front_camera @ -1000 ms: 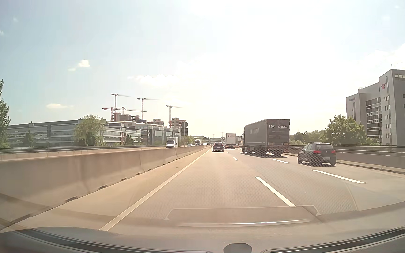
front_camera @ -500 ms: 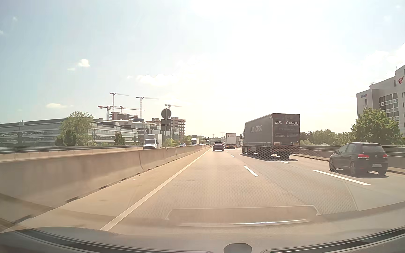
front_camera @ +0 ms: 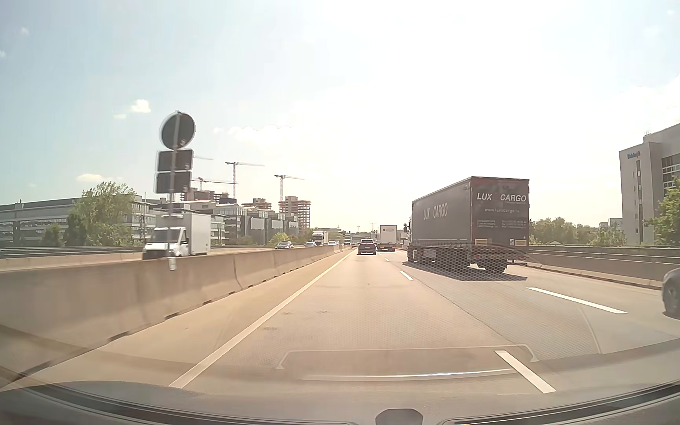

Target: Follow the waypoints while adhering to traffic rules and regulations

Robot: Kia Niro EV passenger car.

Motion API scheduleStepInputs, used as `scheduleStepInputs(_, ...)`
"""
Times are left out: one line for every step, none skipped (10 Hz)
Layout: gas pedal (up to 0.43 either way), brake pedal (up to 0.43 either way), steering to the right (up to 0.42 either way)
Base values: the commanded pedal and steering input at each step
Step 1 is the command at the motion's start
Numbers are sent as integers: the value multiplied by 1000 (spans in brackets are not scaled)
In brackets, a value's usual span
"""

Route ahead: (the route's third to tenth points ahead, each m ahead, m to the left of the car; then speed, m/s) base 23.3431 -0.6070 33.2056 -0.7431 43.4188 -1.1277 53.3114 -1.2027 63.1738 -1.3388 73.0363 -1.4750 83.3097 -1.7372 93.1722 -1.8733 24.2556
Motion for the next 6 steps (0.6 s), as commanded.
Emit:
scheduleStepInputs(138, 30, 1)
scheduleStepInputs(130, 30, 1)
scheduleStepInputs(130, 30, 1)
scheduleStepInputs(130, 30, 1)
scheduleStepInputs(130, 30, 1)
scheduleStepInputs(130, 30, 1)
